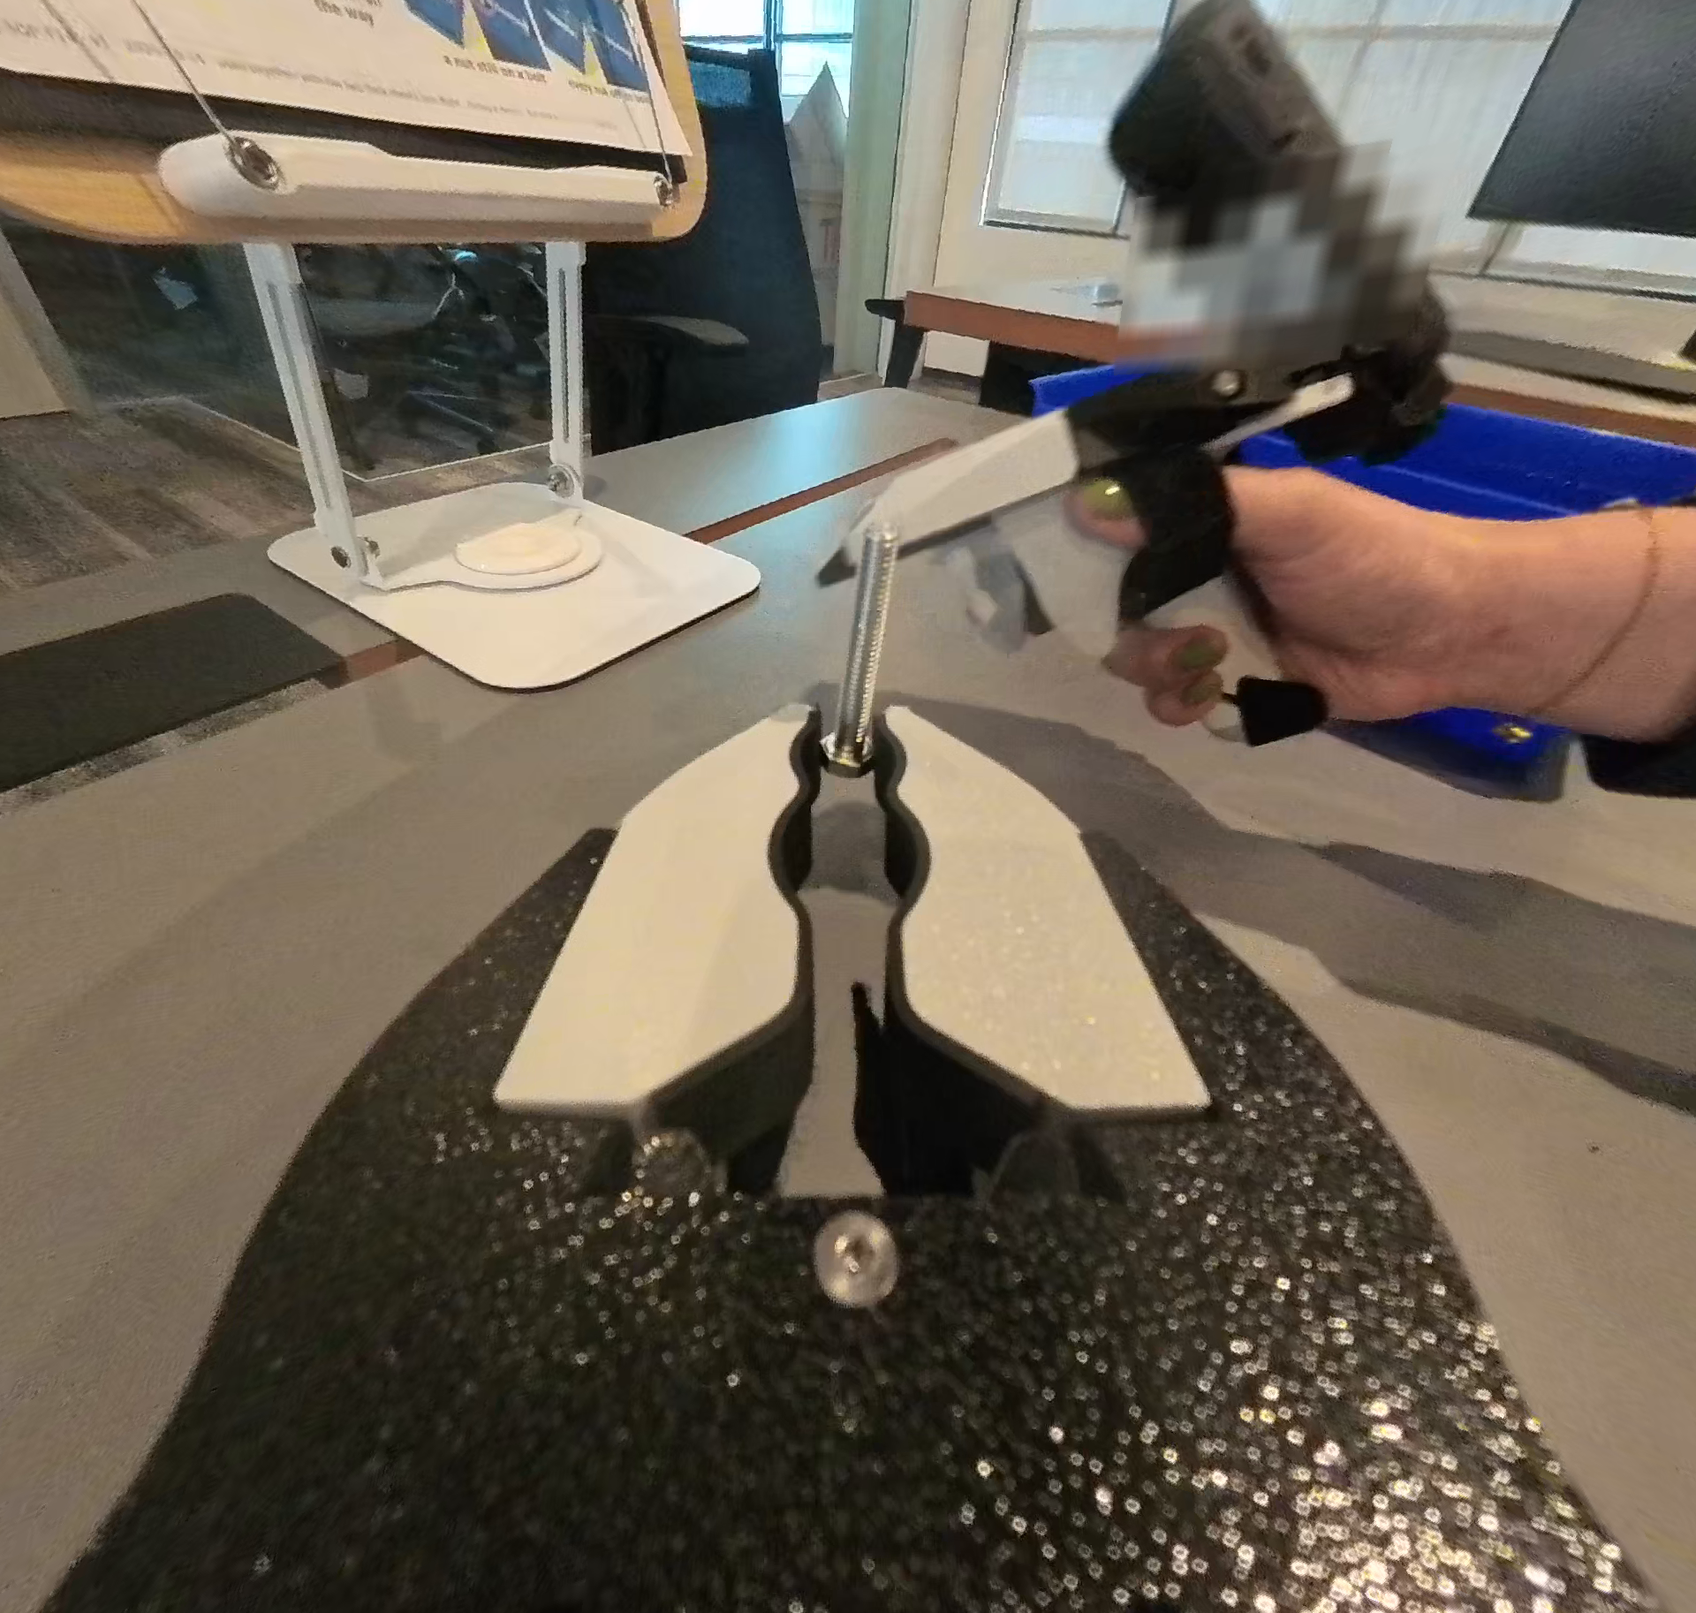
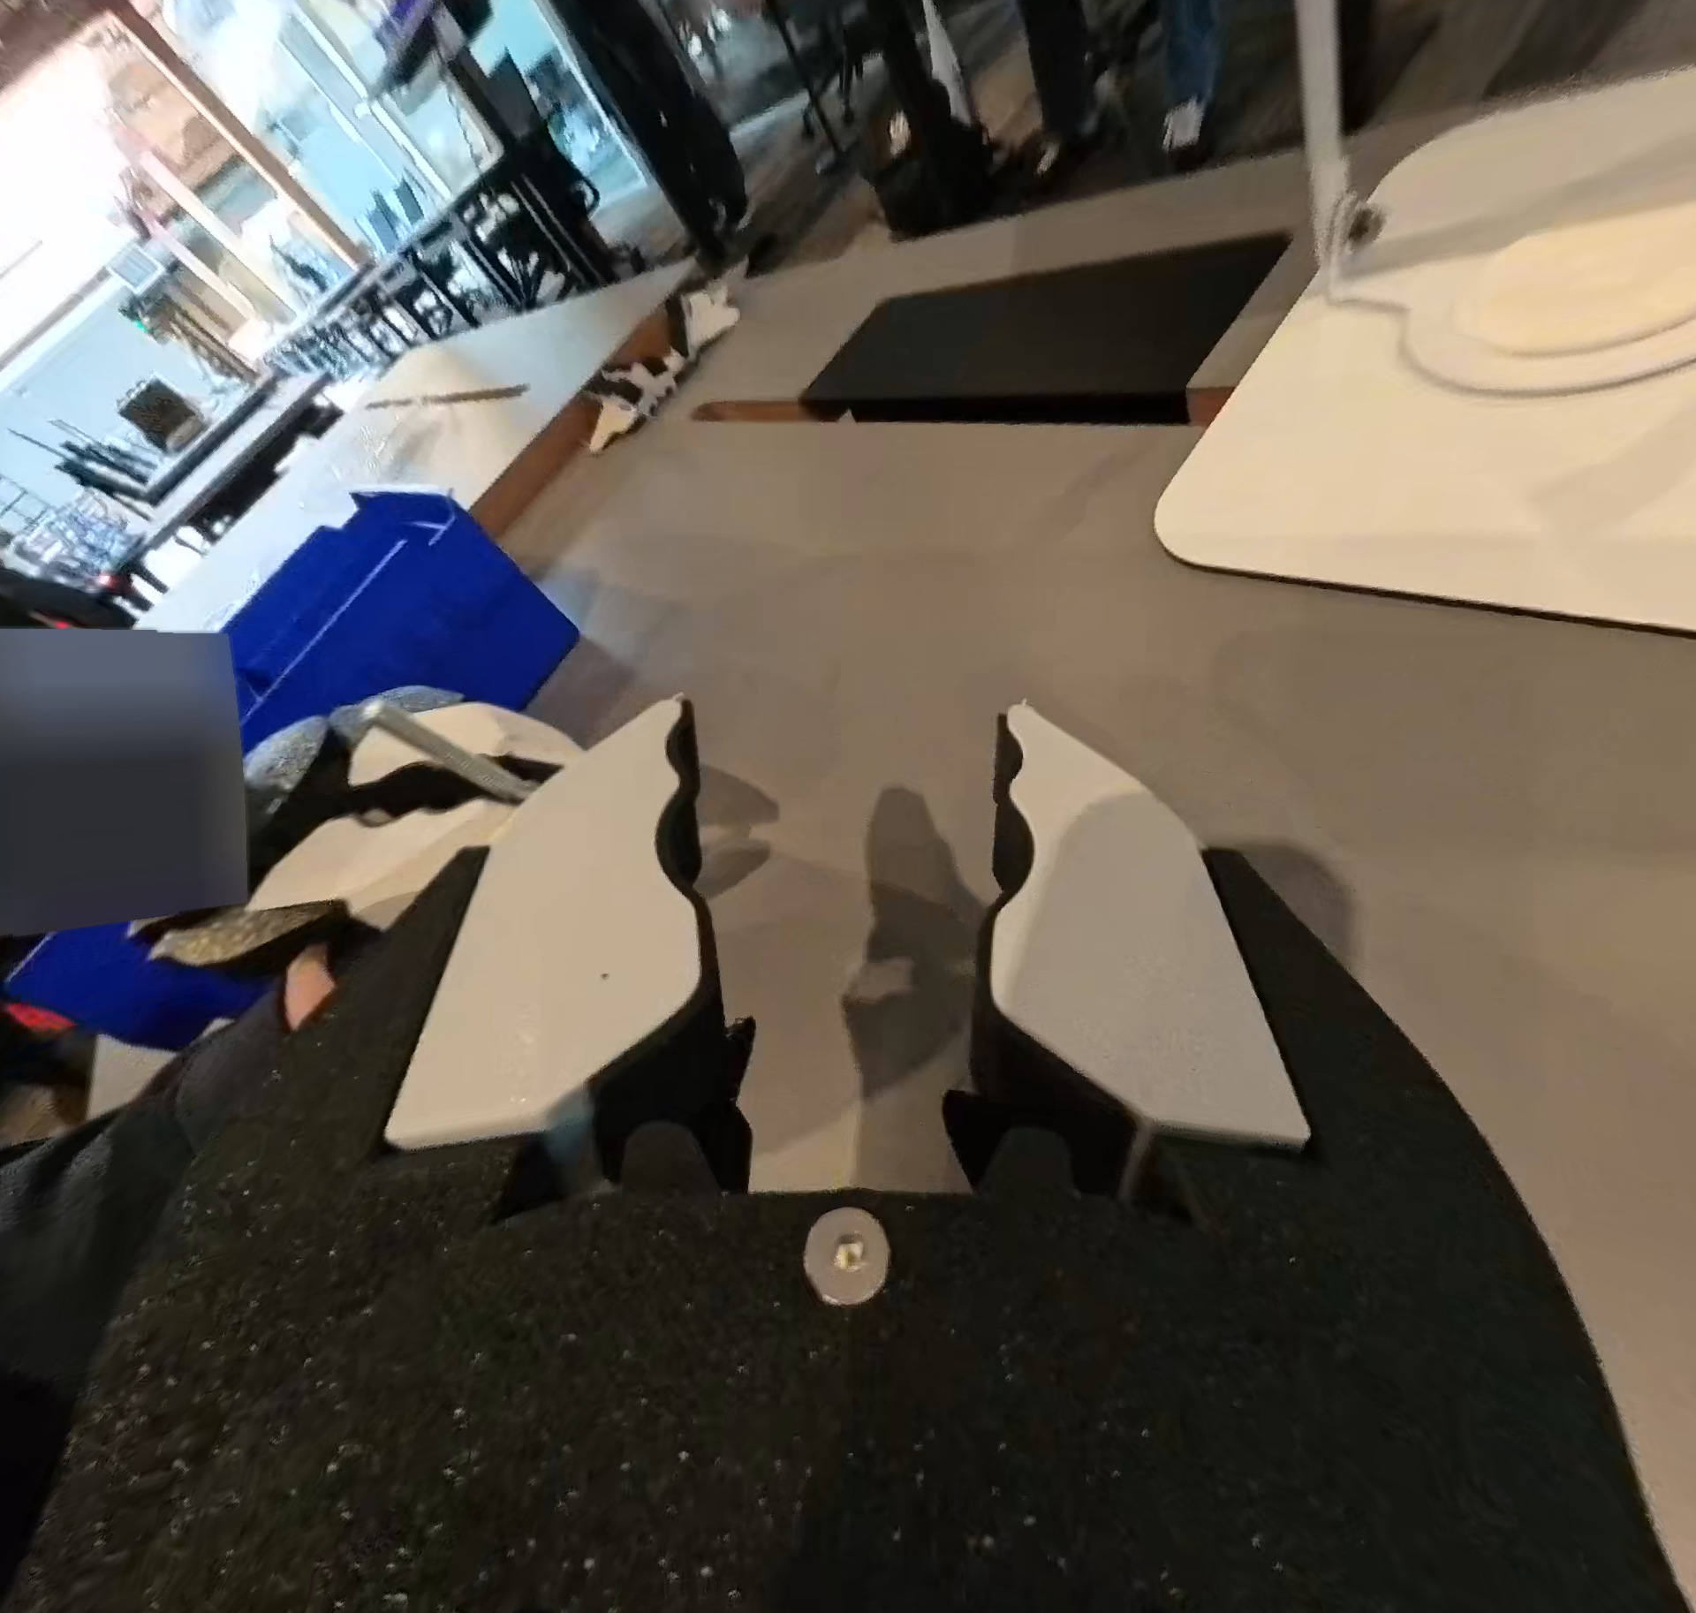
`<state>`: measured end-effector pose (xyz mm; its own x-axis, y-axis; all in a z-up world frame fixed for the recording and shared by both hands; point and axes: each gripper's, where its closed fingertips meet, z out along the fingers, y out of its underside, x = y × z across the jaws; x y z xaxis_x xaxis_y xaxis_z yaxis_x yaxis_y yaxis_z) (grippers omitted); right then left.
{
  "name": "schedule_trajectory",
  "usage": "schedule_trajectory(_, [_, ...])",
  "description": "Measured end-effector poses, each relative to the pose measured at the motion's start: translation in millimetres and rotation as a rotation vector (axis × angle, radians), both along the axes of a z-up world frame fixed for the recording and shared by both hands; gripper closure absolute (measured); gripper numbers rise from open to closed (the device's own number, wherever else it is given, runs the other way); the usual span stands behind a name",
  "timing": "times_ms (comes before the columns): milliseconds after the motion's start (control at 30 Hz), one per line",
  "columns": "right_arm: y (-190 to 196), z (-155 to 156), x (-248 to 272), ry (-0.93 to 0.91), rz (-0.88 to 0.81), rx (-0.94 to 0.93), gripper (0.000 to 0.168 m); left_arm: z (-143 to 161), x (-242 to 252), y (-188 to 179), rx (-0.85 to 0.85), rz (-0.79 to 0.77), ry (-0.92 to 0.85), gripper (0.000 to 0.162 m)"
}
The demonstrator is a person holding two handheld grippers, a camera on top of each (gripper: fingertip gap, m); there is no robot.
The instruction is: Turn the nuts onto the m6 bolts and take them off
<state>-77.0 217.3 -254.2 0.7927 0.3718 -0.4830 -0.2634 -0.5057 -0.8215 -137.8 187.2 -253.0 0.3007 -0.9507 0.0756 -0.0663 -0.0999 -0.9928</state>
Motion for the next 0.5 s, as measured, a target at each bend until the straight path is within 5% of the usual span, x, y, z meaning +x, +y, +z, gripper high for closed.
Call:
schedule_trajectory(233, [-65,-8,-22,-0.175,0.142,0.052,0.126,2,-7,8,-0.005,0.027,-0.011,0.152])
schedule_trajectory(367, [-113,-42,-61,-0.342,0.395,0.027,0.136,5,-13,12,-0.017,0.040,-0.030,0.152])
schedule_trajectory(500, [-124,-72,-70,-0.518,0.417,0.026,0.142,5,-14,12,-0.026,0.037,-0.033,0.152])
